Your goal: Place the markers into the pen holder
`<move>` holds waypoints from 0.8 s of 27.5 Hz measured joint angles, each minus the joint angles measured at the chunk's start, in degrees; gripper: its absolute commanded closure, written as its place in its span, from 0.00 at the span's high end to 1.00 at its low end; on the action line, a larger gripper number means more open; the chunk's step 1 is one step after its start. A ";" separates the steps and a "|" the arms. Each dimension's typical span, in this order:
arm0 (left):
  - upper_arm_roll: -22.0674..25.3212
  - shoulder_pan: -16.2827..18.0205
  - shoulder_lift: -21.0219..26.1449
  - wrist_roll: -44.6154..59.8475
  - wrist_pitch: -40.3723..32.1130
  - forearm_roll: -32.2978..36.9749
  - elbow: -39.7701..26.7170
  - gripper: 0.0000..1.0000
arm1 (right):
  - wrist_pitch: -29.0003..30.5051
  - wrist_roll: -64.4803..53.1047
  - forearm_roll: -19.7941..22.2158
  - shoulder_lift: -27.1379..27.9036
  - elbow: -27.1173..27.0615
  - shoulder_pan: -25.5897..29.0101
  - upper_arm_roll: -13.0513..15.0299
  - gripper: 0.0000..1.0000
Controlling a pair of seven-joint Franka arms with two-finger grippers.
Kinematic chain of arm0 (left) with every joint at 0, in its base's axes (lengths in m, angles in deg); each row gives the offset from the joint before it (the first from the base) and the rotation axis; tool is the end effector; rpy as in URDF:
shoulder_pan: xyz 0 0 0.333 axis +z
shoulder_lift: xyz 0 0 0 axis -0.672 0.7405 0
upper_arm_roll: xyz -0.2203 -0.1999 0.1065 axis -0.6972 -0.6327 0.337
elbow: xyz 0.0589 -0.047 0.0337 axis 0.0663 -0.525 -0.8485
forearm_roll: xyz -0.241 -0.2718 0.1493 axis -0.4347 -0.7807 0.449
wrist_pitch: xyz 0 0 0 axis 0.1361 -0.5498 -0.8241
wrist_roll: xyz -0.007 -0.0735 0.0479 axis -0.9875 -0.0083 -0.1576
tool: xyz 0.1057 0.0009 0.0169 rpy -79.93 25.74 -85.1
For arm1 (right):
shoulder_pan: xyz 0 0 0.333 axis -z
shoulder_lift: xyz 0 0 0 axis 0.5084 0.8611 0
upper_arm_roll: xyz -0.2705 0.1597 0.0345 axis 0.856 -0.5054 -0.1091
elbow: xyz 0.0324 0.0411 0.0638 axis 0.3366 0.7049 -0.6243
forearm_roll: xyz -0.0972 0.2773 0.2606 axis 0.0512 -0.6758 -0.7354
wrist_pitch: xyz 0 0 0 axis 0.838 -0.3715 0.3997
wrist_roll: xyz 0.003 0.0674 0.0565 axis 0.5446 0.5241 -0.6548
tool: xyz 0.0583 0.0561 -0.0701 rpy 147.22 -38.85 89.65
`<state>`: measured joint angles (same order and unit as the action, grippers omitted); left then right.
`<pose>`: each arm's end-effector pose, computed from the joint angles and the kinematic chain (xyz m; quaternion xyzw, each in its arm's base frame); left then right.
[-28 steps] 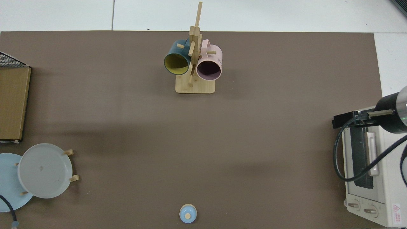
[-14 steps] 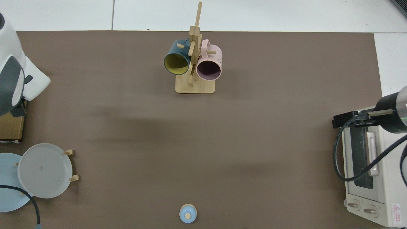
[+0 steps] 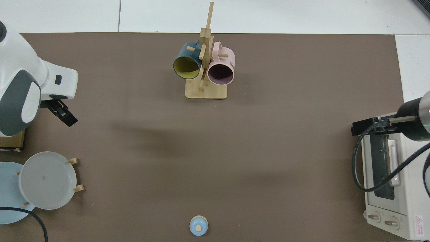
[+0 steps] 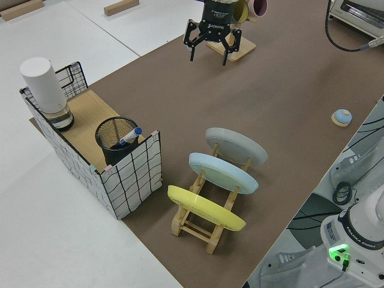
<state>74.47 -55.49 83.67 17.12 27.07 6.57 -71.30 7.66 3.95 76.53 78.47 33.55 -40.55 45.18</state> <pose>0.6188 -0.0247 0.5012 -0.9076 0.3988 0.0985 0.0872 0.5217 0.0317 0.6241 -0.9997 -0.0156 0.0164 0.0061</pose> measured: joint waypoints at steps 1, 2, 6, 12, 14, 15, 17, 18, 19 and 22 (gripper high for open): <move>0.00 0.00 -0.10 2.10 0.02 -0.36 -0.10 1.00 | 0.00 0.00 0.00 0.00 0.00 0.00 0.00 1.00; 0.03 0.03 -0.18 4.18 0.04 -0.95 -0.17 1.00 | 0.00 0.00 0.00 0.00 0.00 0.00 0.00 1.00; 0.27 0.19 -0.51 10.51 0.13 -3.87 -0.35 1.00 | 0.00 0.00 0.00 0.00 0.00 0.00 0.00 1.00; 0.31 0.31 -1.00 18.33 0.13 -6.63 -0.58 1.00 | 0.00 0.00 0.00 0.00 0.00 0.00 0.00 1.00; 0.30 0.38 -1.37 21.01 0.13 -7.87 -0.67 1.00 | 0.00 0.00 0.00 0.00 0.00 0.00 0.00 1.00; 0.27 0.54 -1.64 22.14 0.14 -8.34 -0.79 1.00 | 0.00 0.00 0.00 0.00 0.00 0.00 0.00 1.00; 0.03 1.43 -2.46 23.63 0.60 -8.90 -1.40 1.00 | 0.00 0.00 0.00 0.00 0.00 0.00 0.00 1.00; -0.33 2.22 -2.91 24.07 1.09 -9.05 -1.83 1.00 | 0.00 0.00 0.00 0.00 0.00 0.00 0.00 1.00; -0.88 3.34 -3.37 24.40 1.55 -9.19 -2.31 1.00 | 0.00 0.00 0.00 0.00 0.00 0.00 0.00 1.00; -2.90 7.17 -4.64 25.23 1.99 -10.64 -3.42 1.00 | 0.00 0.00 0.00 0.00 0.00 0.00 0.00 1.00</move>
<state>71.58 -48.32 79.02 42.35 29.05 -4.07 -74.72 7.66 3.95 76.53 78.47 33.55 -40.55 45.18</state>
